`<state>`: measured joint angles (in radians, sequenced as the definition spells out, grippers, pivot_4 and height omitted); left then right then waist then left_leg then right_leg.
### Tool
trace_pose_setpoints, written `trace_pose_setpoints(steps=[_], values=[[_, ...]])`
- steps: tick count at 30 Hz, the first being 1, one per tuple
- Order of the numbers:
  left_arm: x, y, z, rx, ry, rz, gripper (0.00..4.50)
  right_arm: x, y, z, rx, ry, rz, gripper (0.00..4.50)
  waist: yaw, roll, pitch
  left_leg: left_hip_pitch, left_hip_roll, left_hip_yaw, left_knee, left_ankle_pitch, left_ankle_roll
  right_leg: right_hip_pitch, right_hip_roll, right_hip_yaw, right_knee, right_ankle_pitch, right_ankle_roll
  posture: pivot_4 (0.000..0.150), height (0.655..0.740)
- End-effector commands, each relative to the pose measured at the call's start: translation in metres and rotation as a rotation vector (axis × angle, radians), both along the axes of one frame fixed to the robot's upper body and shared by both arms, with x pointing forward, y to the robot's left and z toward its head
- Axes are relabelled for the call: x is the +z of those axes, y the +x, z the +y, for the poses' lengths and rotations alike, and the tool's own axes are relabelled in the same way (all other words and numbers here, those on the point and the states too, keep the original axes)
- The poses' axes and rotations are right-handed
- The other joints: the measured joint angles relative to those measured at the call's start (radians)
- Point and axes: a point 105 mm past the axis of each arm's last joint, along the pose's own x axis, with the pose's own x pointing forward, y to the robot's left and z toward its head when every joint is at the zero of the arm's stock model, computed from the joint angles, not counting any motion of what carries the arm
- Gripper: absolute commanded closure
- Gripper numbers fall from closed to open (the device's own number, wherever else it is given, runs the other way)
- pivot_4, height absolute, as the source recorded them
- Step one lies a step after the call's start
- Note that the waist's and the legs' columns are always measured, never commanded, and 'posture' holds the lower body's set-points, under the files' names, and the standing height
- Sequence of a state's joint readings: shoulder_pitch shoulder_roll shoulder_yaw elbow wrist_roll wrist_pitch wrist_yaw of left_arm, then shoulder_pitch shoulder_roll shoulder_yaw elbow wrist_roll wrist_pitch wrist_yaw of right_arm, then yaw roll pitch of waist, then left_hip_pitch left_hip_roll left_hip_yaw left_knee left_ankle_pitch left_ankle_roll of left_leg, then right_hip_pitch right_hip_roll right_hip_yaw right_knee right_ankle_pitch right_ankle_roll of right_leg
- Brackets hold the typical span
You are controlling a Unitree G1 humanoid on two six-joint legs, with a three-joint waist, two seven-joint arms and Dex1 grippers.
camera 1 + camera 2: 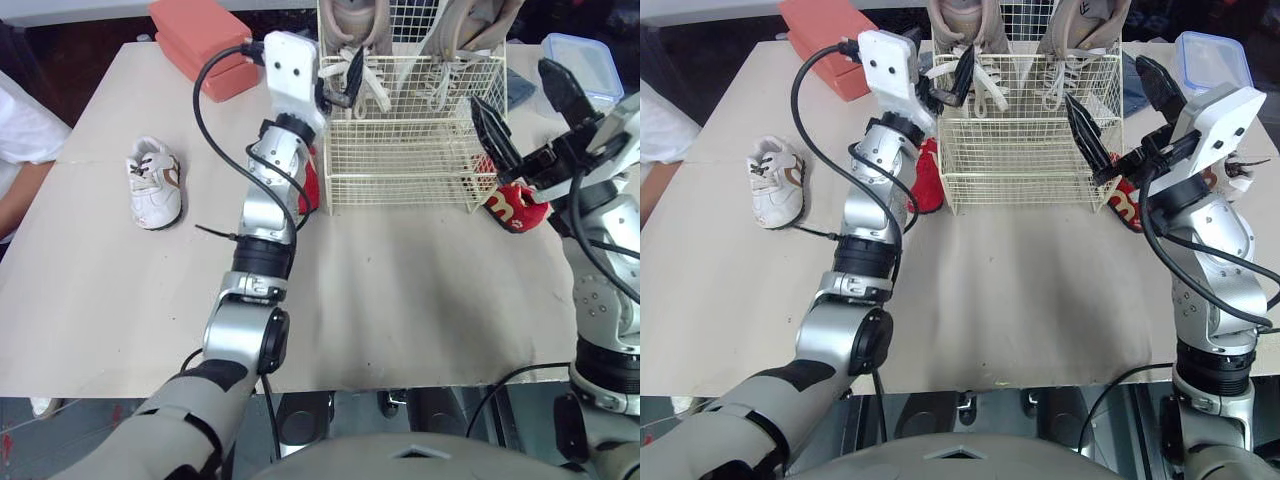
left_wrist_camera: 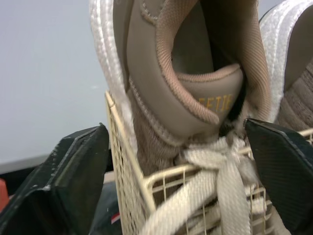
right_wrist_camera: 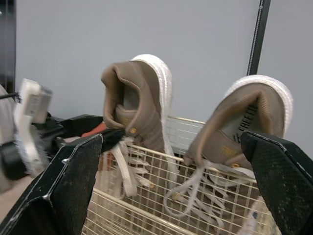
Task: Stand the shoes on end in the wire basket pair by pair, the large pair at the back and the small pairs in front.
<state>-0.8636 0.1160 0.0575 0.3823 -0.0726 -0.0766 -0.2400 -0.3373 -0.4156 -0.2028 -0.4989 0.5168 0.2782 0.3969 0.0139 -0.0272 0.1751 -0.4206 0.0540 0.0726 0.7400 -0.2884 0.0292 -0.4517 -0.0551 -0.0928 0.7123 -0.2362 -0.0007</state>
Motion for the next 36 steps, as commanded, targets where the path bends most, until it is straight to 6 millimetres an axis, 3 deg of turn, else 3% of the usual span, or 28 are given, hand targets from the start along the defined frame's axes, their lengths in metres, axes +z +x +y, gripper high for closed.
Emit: trace_pose_setpoints(steps=[1, 10, 16, 22, 28, 31, 36], values=[[0.010, -0.016, 0.005, -0.028, 0.011, -0.016, 0.04, 0.006, -0.004, -0.022, -0.061, -0.029, -0.016, 0.00, 0.000, 0.000, 0.000, 0.000, 0.000, 0.000, 0.000, 0.000, 0.000, 0.000, 0.000, 0.000, 0.000, 0.000, 0.000, 0.150, 0.6860], [0.022, -0.073, 0.006, -0.405, 0.136, 0.104, 0.04, -0.056, -0.002, -0.089, -0.112, -0.120, 0.319, 0.00, 0.000, 0.000, 0.000, 0.001, 0.001, 0.000, -0.001, 0.000, 0.000, 0.001, 0.000, 0.004, -0.001, 0.000, 0.000, 0.150, 0.6860], [0.009, -0.133, 0.001, -0.766, 0.451, 0.252, 0.04, -0.108, -0.001, -0.124, -0.094, -0.151, 0.553, 0.00, -0.008, 0.001, 0.001, 0.006, 0.001, 0.002, -0.003, -0.001, 0.001, 0.003, 0.002, 0.008, -0.001, -0.002, 0.003, 0.150, 0.6860], [-0.001, -0.168, -0.007, -0.961, 0.575, 0.356, 0.04, -0.128, 0.010, -0.136, -0.075, -0.124, 0.641, 0.00, -0.001, 0.003, 0.000, 0.006, 0.001, 0.002, -0.003, -0.001, 0.001, 0.004, 0.002, 0.009, -0.002, -0.003, 0.003, 0.150, 0.6860], [-0.009, -0.177, -0.010, -1.003, 0.654, 0.414, 0.04, -0.138, 0.019, -0.129, -0.021, -0.105, 0.699, 0.00, -0.001, 0.003, 0.001, 0.006, 0.001, 0.002, -0.003, -0.001, 0.001, 0.003, 0.003, 0.009, -0.002, -0.003, 0.003, 0.150, 0.6860], [-0.008, -0.174, -0.011, -0.997, 0.658, 0.410, 0.00, -0.144, 0.021, -0.129, -0.028, -0.112, 0.718, 1.16, 0.001, 0.003, 0.001, 0.006, 0.001, 0.002, -0.003, -0.001, 0.001, 0.004, 0.003, 0.009, -0.003, -0.003, 0.003, 0.150, 0.6860], [-0.008, -0.171, -0.012, -0.988, 0.666, 0.419, 0.00, -0.137, 0.022, -0.129, -0.037, -0.109, 0.684, 3.78, -0.001, 0.003, 0.001, 0.006, 0.001, 0.002, -0.003, -0.001, 0.001, 0.003, 0.002, 0.010, -0.003, -0.003, 0.004, 0.150, 0.6860]])
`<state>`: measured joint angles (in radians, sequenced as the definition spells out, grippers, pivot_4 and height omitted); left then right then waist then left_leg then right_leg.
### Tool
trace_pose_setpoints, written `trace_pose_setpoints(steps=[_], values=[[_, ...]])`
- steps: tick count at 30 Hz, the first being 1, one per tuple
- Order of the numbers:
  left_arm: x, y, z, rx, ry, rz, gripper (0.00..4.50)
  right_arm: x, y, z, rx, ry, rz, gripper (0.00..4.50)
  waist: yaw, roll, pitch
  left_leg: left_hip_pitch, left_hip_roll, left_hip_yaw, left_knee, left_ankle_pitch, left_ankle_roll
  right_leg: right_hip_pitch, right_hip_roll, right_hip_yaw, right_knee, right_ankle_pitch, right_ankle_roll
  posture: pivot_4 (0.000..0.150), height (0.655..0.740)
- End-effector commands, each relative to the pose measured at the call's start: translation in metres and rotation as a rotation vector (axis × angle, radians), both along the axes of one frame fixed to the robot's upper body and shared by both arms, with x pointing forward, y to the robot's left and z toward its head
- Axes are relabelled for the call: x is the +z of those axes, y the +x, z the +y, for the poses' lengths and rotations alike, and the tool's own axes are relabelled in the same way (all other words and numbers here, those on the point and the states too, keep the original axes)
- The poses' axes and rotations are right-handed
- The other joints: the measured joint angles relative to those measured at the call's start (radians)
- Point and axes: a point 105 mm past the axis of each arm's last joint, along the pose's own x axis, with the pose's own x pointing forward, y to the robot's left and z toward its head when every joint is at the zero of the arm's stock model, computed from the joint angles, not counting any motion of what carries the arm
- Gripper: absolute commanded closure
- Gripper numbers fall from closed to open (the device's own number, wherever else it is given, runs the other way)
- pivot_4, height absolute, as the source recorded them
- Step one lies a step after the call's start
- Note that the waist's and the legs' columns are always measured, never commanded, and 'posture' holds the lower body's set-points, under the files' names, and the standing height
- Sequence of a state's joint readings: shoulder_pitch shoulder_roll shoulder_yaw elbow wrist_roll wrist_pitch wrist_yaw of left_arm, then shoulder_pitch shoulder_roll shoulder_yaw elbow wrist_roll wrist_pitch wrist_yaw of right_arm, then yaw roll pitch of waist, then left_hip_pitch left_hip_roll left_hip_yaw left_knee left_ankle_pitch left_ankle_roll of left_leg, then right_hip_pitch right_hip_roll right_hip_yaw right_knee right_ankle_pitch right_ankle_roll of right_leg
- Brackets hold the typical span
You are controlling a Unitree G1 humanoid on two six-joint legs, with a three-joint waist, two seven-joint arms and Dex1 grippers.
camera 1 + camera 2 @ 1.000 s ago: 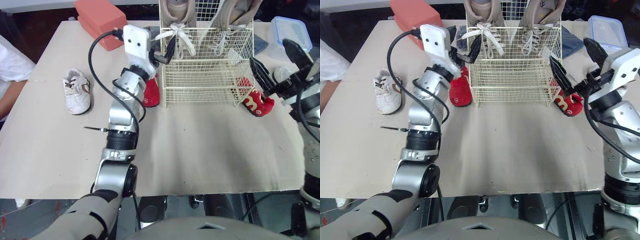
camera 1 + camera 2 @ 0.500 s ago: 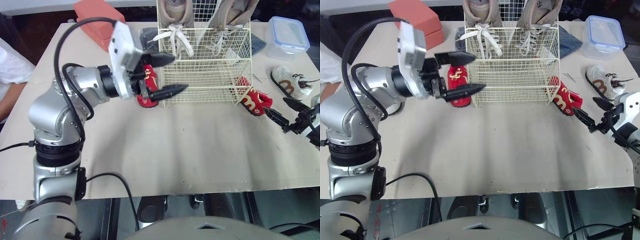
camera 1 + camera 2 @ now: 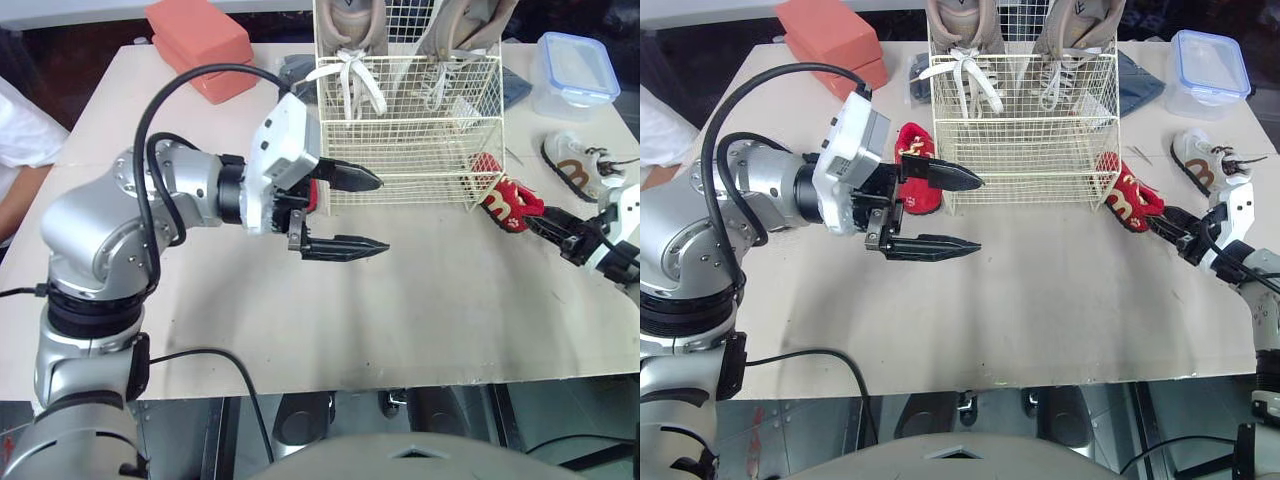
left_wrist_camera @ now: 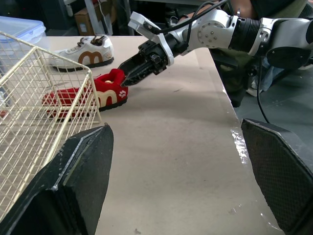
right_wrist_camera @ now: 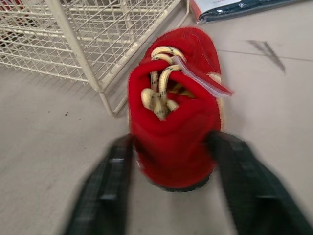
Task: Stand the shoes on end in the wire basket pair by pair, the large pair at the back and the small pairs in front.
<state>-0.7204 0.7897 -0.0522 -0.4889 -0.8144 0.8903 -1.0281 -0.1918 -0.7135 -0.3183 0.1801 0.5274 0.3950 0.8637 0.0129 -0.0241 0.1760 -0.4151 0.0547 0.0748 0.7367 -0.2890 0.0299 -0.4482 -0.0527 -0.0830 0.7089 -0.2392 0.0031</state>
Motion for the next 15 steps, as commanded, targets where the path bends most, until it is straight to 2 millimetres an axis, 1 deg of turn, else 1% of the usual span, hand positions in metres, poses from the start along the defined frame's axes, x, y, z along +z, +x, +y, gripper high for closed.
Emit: trace_pose_setpoints(steps=[1, 2, 4, 7, 11, 13, 15], values=[[0.007, 0.004, 0.000, 0.019, 0.011, -0.042, 0.00, 0.018, 0.002, -0.001, -0.011, -0.004, -0.079, 4.06, 0.000, 0.000, 0.000, 0.000, 0.000, 0.000, 0.000, 0.000, 0.000, 0.000, 0.000, 0.000, 0.000, 0.000, 0.000, 0.150, 0.6860], [0.007, 0.006, 0.000, 0.032, 0.015, -0.046, 0.00, 0.021, 0.001, -0.003, -0.022, -0.002, -0.095, 4.46, 0.000, 0.000, 0.000, 0.000, 0.000, 0.000, 0.000, 0.000, 0.000, 0.000, 0.000, 0.000, 0.000, 0.000, 0.000, 0.150, 0.6860], [0.006, 0.011, 0.001, 0.057, 0.018, -0.053, 0.00, 0.027, -0.001, -0.006, -0.039, -0.004, -0.120, 4.46, 0.000, 0.000, 0.000, 0.000, 0.000, 0.000, -0.001, 0.000, 0.000, 0.000, 0.001, 0.000, 0.000, 0.000, 0.000, 0.150, 0.6860], [0.005, 0.018, 0.001, 0.088, 0.016, -0.073, 0.00, 0.035, -0.009, -0.015, -0.074, -0.015, -0.151, 4.46, 0.002, 0.001, 0.001, 0.000, 0.000, 0.000, -0.001, 0.000, 0.000, 0.000, 0.000, 0.000, 0.000, 0.000, 0.000, 0.150, 0.6860], [0.004, 0.024, 0.003, 0.101, 0.021, -0.095, 0.00, 0.051, -0.032, -0.028, -0.083, -0.046, -0.203, 4.46, 0.004, 0.001, 0.001, -0.001, 0.000, -0.001, -0.001, 0.000, -0.001, 0.000, 0.000, -0.001, -0.002, 0.000, 0.000, 0.150, 0.6860], [0.003, 0.026, 0.004, 0.100, 0.028, -0.098, 0.00, 0.061, -0.048, -0.031, -0.053, -0.054, -0.246, 4.46, 0.004, 0.002, 0.001, -0.001, 0.000, 0.000, -0.001, 0.000, -0.001, 0.000, 0.000, -0.001, -0.002, 0.000, 0.000, 0.150, 0.6860], [0.001, 0.027, 0.004, 0.087, 0.036, -0.101, 0.00, 0.066, -0.063, -0.036, -0.031, -0.101, -0.273, 4.46, 0.003, 0.002, 0.001, -0.001, 0.000, 0.000, -0.002, 0.000, 0.000, 0.000, 0.000, -0.001, -0.003, 0.000, 0.001, 0.150, 0.6860]])
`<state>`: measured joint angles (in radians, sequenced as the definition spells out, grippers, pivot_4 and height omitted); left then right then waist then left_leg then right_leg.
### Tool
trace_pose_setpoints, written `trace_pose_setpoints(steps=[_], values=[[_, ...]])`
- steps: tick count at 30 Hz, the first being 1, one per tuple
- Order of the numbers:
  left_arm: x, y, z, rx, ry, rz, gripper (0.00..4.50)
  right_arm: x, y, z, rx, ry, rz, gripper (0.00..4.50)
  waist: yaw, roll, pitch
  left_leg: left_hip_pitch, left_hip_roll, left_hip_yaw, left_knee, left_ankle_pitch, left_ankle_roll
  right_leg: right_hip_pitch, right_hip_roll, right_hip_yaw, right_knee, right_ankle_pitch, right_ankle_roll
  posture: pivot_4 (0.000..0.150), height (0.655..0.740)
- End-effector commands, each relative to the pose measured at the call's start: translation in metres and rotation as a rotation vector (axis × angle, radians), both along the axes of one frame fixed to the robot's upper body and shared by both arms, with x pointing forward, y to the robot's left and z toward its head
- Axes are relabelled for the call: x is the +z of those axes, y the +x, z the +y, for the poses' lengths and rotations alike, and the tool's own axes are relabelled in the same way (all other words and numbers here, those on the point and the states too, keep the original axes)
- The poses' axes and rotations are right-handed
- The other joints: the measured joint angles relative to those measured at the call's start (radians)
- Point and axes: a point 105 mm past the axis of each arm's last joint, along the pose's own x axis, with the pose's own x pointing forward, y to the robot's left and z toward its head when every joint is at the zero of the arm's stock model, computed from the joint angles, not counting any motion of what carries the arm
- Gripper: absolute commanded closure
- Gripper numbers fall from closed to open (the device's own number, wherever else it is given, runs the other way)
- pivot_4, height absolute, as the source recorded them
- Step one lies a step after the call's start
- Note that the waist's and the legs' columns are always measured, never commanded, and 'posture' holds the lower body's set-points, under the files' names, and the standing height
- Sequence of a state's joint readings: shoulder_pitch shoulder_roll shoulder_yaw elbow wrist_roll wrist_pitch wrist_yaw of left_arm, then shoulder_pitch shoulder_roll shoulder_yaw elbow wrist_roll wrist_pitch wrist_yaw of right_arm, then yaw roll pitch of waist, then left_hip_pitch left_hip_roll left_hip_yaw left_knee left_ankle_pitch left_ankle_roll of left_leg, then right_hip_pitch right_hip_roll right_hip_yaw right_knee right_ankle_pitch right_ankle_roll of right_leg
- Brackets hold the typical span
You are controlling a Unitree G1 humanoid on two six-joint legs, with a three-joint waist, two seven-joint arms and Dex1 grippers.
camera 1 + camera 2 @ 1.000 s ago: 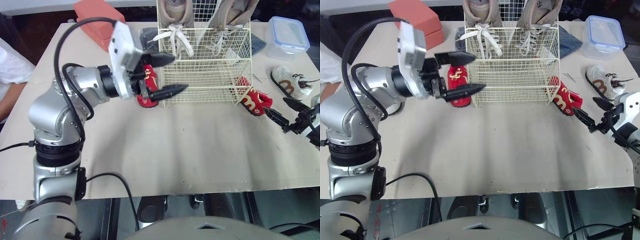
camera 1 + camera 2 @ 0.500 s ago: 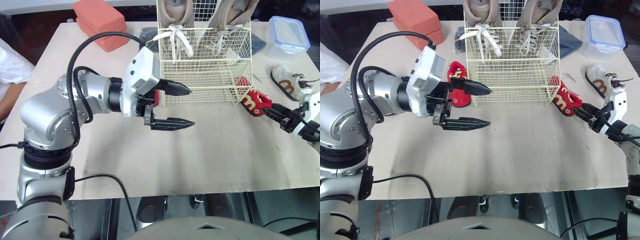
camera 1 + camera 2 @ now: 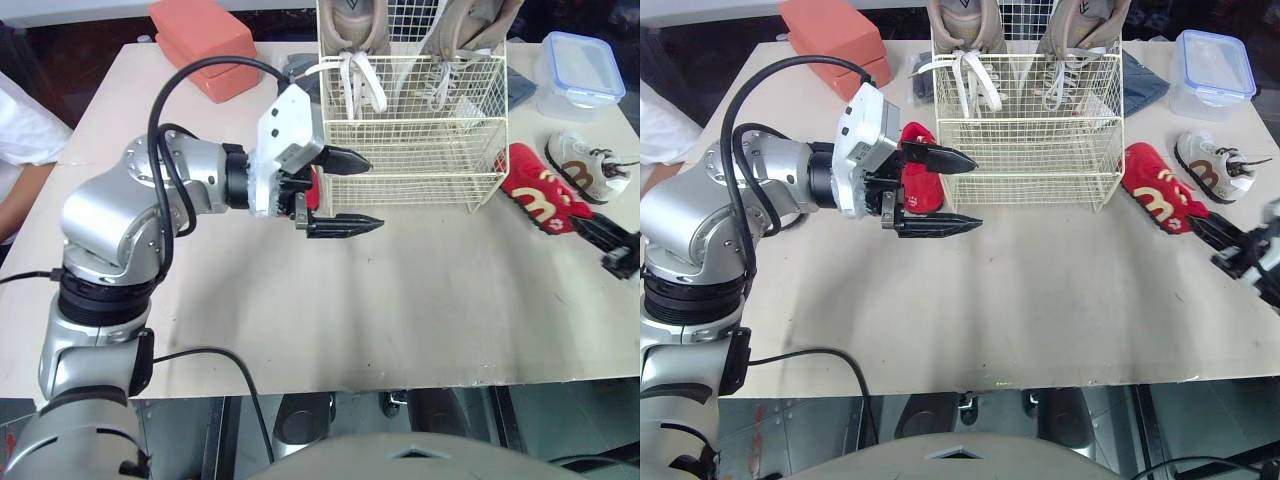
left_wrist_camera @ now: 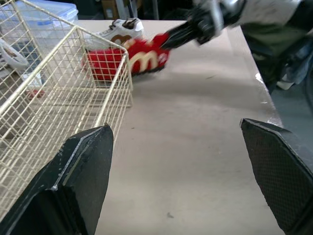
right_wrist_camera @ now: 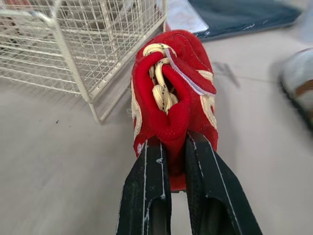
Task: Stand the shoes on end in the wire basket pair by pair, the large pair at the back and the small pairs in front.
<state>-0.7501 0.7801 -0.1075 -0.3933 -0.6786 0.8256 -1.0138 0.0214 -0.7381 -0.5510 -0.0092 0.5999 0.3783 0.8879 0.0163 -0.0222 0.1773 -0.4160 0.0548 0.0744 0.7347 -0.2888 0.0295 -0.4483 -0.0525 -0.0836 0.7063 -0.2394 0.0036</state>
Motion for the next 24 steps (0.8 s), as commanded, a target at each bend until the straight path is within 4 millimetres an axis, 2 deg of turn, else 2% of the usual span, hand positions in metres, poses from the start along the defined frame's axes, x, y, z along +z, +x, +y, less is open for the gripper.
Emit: trace_pose_setpoints(steps=[1, 4, 6, 10, 12, 16, 20, 24], values=[[0.005, -0.001, -0.001, -0.033, 0.010, -0.051, 0.00, 0.037, -0.028, -0.006, 0.068, -0.131, -0.162, 4.46, 0.000, 0.000, 0.000, 0.000, 0.000, 0.000, 0.000, 0.000, 0.000, 0.000, 0.000, 0.000, 0.000, 0.000, 0.000, 0.150, 0.6860], [0.002, 0.000, -0.001, -0.056, 0.022, -0.049, 0.00, 0.030, -0.057, -0.010, 0.166, -0.332, -0.155, 4.46, 0.000, 0.000, 0.000, 0.001, 0.000, 0.000, -0.002, -0.001, 0.002, 0.000, 0.001, 0.000, -0.002, 0.000, 0.000, 0.150, 0.6860], [-0.001, 0.001, -0.001, -0.075, 0.031, -0.043, 0.00, 0.024, -0.074, -0.004, 0.278, -0.441, -0.129, 4.46, 0.000, 0.001, 0.000, 0.001, 0.000, 0.000, -0.003, -0.001, 0.002, 0.001, 0.001, 0.000, -0.004, 0.000, 0.001, 0.150, 0.6860], [-0.007, 0.002, -0.001, -0.118, 0.060, -0.023, 0.00, 0.030, -0.087, 0.030, 0.514, -0.589, -0.181, 4.46, -0.010, 0.001, 0.000, 0.001, 0.001, 0.001, -0.003, -0.002, 0.003, 0.002, 0.003, 0.002, -0.007, 0.000, 0.001, 0.150, 0.6860], [-0.011, 0.002, -0.003, -0.139, 0.077, -0.015, 0.00, 0.039, -0.084, 0.056, 0.635, -0.680, -0.271, 4.46, -0.014, 0.002, 0.000, 0.002, 0.001, 0.001, -0.003, -0.002, 0.003, 0.002, 0.003, 0.002, -0.007, 0.000, 0.001, 0.150, 0.6860], [-0.018, 0.002, -0.006, -0.177, 0.115, -0.006, 0.00, 0.057, -0.069, 0.093, 0.792, -0.888, -0.444, 4.46, -0.014, 0.002, 0.000, 0.002, 0.001, 0.000, -0.003, -0.001, 0.001, 0.002, 0.005, 0.002, -0.007, 0.000, 0.001, 0.150, 0.6860], [-0.014, 0.006, -0.015, -0.217, 0.102, -0.046, 0.00, 0.070, -0.055, 0.118, 0.926, -1.101, -0.641, 4.46, 0.000, 0.002, 0.001, 0.001, 0.001, -0.001, -0.003, 0.000, -0.001, 0.002, 0.005, 0.002, -0.008, 0.000, 0.001, 0.150, 0.6860], [-0.019, 0.009, -0.020, -0.244, 0.139, -0.027, 0.00, 0.082, -0.041, 0.141, 0.994, -1.208, -0.836, 4.46, 0.007, 0.002, 0.001, -0.001, 0.000, -0.002, -0.003, 0.000, -0.001, 0.001, 0.004, 0.001, -0.009, 0.000, 0.001, 0.150, 0.6860]])
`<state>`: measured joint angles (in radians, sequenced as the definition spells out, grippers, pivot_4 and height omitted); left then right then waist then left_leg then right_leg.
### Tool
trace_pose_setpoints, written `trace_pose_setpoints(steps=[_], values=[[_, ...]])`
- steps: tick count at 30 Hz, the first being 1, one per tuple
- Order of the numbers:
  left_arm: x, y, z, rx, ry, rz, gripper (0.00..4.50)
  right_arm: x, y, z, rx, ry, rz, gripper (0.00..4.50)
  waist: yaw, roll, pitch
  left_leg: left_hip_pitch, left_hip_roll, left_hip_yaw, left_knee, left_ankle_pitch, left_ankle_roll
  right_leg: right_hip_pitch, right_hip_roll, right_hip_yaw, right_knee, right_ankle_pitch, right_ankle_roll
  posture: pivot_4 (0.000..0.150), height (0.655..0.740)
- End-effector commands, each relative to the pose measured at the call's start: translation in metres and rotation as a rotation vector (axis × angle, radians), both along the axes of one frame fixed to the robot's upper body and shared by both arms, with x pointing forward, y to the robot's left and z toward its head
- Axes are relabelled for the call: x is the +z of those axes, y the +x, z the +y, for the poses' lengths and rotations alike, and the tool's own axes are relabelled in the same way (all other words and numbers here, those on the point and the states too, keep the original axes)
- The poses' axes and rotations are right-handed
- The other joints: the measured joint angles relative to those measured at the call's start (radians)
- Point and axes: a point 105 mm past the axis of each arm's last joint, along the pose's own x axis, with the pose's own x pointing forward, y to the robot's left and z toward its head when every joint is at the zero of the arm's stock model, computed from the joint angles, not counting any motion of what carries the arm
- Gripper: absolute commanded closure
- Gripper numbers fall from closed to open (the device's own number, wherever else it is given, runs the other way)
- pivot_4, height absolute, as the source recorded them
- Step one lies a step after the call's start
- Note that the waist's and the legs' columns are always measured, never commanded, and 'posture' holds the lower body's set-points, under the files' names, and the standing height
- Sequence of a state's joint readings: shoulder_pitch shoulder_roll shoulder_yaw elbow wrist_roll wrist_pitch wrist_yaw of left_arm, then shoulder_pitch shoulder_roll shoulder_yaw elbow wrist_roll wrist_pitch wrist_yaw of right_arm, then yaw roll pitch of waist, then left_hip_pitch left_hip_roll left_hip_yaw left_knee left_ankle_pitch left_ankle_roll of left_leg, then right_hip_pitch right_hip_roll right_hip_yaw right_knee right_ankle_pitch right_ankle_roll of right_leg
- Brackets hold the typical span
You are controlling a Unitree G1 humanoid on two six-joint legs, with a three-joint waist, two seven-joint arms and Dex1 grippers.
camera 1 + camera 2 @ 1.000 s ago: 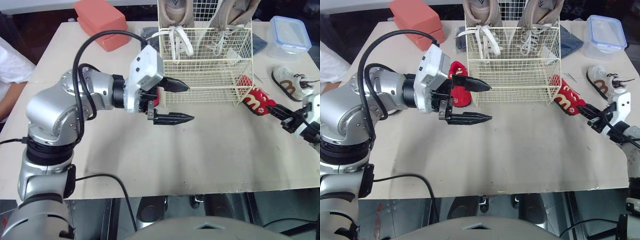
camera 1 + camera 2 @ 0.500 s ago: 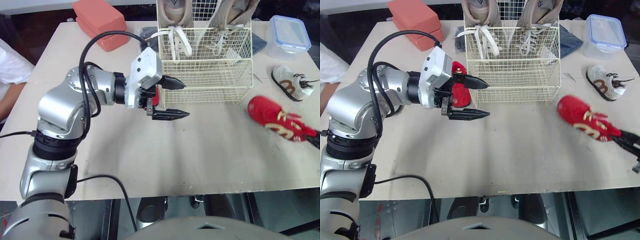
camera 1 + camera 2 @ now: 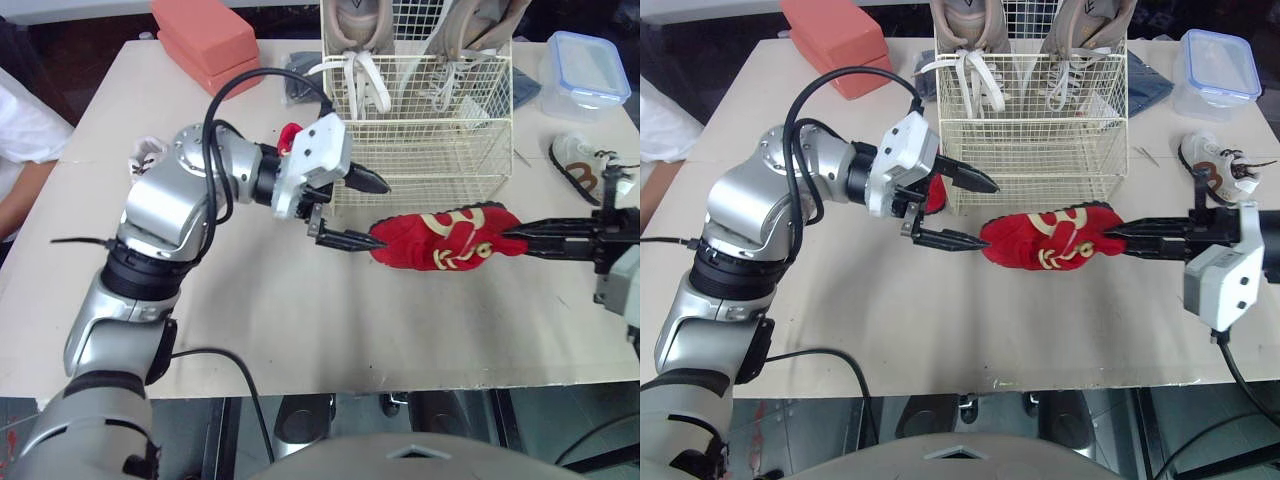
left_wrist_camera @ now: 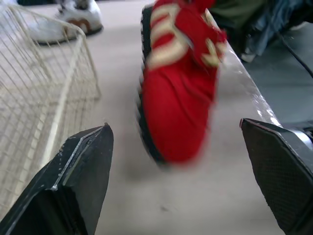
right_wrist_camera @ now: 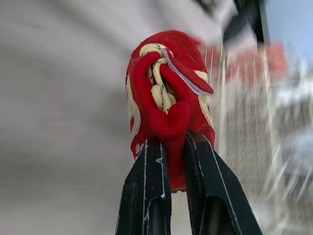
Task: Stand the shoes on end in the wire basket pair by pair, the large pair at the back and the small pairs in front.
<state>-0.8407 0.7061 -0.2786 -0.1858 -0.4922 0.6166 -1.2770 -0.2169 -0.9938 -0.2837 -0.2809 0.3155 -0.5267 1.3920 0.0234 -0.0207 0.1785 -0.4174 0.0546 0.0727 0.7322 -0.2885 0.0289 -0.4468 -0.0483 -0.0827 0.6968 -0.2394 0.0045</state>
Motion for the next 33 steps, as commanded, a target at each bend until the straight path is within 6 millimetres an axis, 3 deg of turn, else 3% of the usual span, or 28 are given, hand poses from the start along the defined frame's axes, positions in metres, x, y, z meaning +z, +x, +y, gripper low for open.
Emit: trace_pose_setpoints(steps=[1, 7, 10, 14, 15, 17, 23, 28, 33], values=[[0.000, 0.000, -0.004, -0.034, 0.041, -0.016, 0.00, 0.010, 0.005, 0.017, 0.122, -0.043, -0.134, 4.46, -0.002, 0.000, 0.000, 0.000, 0.000, 0.000, 0.000, 0.000, 0.000, 0.000, 0.000, 0.000, 0.000, 0.000, 0.000, 0.150, 0.6860], [-0.018, 0.003, -0.001, -0.071, 0.138, 0.040, 0.00, 0.022, 0.011, 0.043, 0.308, -0.046, -0.264, 4.46, -0.009, 0.000, 0.001, 0.000, 0.000, 0.000, 0.001, 0.000, 0.000, 0.000, -0.001, 0.000, 0.001, 0.001, -0.002, 0.150, 0.6860], [-0.020, 0.009, -0.002, -0.071, 0.147, 0.049, 0.95, 0.025, 0.013, 0.052, 0.357, -0.034, -0.297, 4.50, -0.008, 0.000, 0.001, 0.000, 0.001, 0.001, 0.002, 0.000, 0.000, 0.000, 0.000, 0.000, 0.002, 0.001, -0.001, 0.150, 0.6860], [-0.019, 0.007, -0.003, -0.086, 0.139, 0.057, 2.62, 0.027, 0.016, 0.051, 0.340, -0.009, -0.289, 4.50, -0.007, 0.000, 0.001, 0.000, 0.001, 0.000, 0.002, 0.000, 0.000, 0.000, -0.001, 0.000, 0.002, 0.002, -0.003, 0.150, 0.6860], [-0.019, 0.007, -0.003, -0.086, 0.126, 0.059, 3.10, 0.028, 0.017, 0.050, 0.325, 0.011, -0.283, 3.74, -0.008, 0.000, 0.001, 0.000, 0.001, 0.001, 0.002, 0.000, 0.000, 0.000, -0.001, 0.000, 0.002, 0.002, -0.004, 0.150, 0.6860], [-0.017, 0.005, -0.005, -0.076, 0.075, 0.069, 3.92, 0.030, 0.021, 0.046, 0.261, 0.067, -0.241, 2.85, -0.008, 0.000, 0.001, 0.000, 0.001, 0.001, 0.002, 0.000, 0.000, 0.000, -0.001, 0.000, 0.002, 0.002, -0.004, 0.150, 0.6860], [-0.008, 0.002, -0.009, -0.003, -0.114, 0.124, 3.98, 0.027, 0.033, 0.018, 0.008, 0.246, 0.032, 0.04, -0.005, 0.000, 0.001, -0.001, 0.001, 0.000, 0.003, 0.000, 0.001, 0.000, -0.004, -0.001, 0.002, 0.002, -0.004, 0.150, 0.6860], [-0.002, 0.007, -0.012, 0.099, -0.242, 0.120, 3.98, 0.011, 0.023, 0.009, -0.231, 0.541, 0.529, 0.00, -0.006, 0.000, 0.000, 0.000, 0.002, 0.000, 0.003, 0.000, 0.000, 0.001, -0.007, -0.001, 0.004, 0.003, -0.004, 0.150, 0.6860], [-0.004, 0.012, -0.020, 0.149, -0.292, 0.114, 3.98, 0.010, 0.009, 0.031, -0.289, 0.848, 0.889, 0.00, -0.010, 0.000, 0.000, 0.002, 0.002, 0.000, 0.003, 0.000, 0.001, 0.002, -0.006, 0.000, 0.004, 0.003, -0.004, 0.150, 0.6860]])
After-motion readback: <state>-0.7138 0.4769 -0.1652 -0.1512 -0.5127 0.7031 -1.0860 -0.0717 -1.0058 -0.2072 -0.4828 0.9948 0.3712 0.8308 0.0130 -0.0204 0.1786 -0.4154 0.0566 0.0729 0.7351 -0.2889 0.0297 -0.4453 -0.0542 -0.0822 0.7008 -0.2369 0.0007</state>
